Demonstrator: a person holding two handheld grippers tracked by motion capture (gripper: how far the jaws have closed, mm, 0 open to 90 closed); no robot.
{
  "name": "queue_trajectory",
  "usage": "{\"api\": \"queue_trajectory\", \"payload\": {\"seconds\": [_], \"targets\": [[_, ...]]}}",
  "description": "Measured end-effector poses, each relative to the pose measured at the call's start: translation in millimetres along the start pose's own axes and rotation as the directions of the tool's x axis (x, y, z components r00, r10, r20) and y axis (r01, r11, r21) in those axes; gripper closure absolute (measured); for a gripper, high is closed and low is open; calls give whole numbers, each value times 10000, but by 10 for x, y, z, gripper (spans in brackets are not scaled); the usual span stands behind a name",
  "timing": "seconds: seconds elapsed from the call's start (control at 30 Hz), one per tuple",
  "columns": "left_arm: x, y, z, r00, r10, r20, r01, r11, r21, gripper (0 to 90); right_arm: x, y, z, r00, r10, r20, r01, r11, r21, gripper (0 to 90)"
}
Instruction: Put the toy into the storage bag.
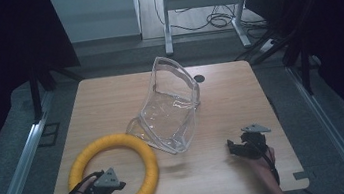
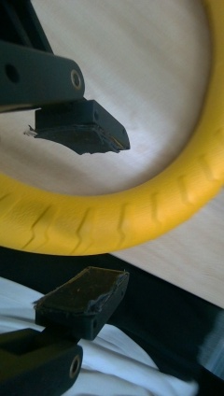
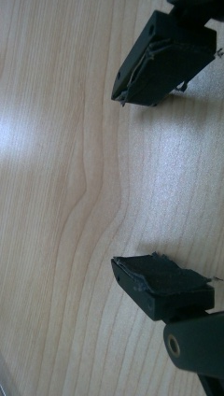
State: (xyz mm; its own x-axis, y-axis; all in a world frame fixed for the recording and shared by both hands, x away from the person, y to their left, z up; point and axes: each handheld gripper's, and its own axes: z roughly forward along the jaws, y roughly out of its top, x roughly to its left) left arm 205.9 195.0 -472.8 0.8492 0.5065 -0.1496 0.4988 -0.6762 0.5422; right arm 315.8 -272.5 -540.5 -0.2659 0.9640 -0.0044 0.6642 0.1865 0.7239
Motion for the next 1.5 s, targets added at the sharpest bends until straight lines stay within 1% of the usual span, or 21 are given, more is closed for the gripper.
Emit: {"api": "queue_trajectory", "payload": {"seconds": [0.03,0.07,0.1,0.13,0.17,0.33,0.4,0.47,0.53,0.63,0.67,0.93,0.97,1.0,1.03,1.07,1.2,1.23,1.27,1.4,1.5], "targets": [[-16,-7,23,10000,16,-37,-16,9998,180,322,0,0,0,10000,0,0,0,10000,0,165],[-34,-18,55,10000,36,14,-37,9987,504,324,0,0,0,10000,0,0,0,10000,1,165],[-59,-33,94,9999,116,-70,-110,9960,887,325,0,0,0,10000,-4,1,4,10000,1,165],[-59,-33,94,9999,116,-70,-110,9960,887,327,0,1,0,10000,0,5,0,10000,1,165],[-78,-49,127,9996,205,-216,-178,9928,1184,329,0,1,1,10000,-5,4,5,10000,2,165],[-113,-63,181,9995,269,-175,-241,9891,1453,344,0,1,1,10000,-5,7,5,10000,1,165],[-142,-58,222,9989,402,-222,-358,9846,1708,349,1,0,1,10000,-3,9,3,10000,1,165],[-163,-48,277,9976,636,-266,-565,9754,2130,362,0,1,1,10000,-5,8,5,10000,2,165],[-175,-35,322,9969,695,-377,-586,9695,2381,366,0,1,1,10000,-6,8,6,10000,0,165],[-171,-16,361,9968,689,-403,-563,9645,2579,415,1,0,1,10000,-3,9,3,10000,2,165],[-167,-6,372,9971,620,-437,-486,9646,2591,467,1,0,1,10000,-4,9,4,10000,0,165],[-167,19,377,9977,529,-421,-393,9607,2749,487,0,0,0,10000,7,19,-7,10000,-3,168],[-165,21,375,9980,505,-392,-379,9609,2744,490,1,1,0,10000,30,22,-30,10000,-9,170],[-149,28,366,9988,409,-272,-324,9651,2599,492,1,1,0,10000,29,23,-29,10000,-9,170],[-149,28,366,9988,409,-272,-324,9651,2599,493,1,1,0,10000,31,24,-31,10000,-12,170],[-140,35,353,9991,372,-204,-310,9685,2470,495,1,0,0,10000,32,25,-32,10000,-11,171],[-105,78,208,10000,70,61,-79,9872,1592,498,2,1,-2,10000,67,39,-67,10000,-9,173],[-81,93,113,9997,-123,232,95,9934,1140,499,1,1,-2,10000,74,50,-74,10000,-15,175],[-81,93,113,9997,-123,232,95,9934,1140,499,1,1,-2,10000,77,55,-77,10000,-14,176],[-30,104,-47,9984,-230,507,207,9987,460,500,1,2,-3,9999,91,62,-91,10000,-15,177],[-8,112,-147,9983,-216,539,226,9996,-179,501,1,2,-3,9999,98,65,-98,10000,-14,178]]}}
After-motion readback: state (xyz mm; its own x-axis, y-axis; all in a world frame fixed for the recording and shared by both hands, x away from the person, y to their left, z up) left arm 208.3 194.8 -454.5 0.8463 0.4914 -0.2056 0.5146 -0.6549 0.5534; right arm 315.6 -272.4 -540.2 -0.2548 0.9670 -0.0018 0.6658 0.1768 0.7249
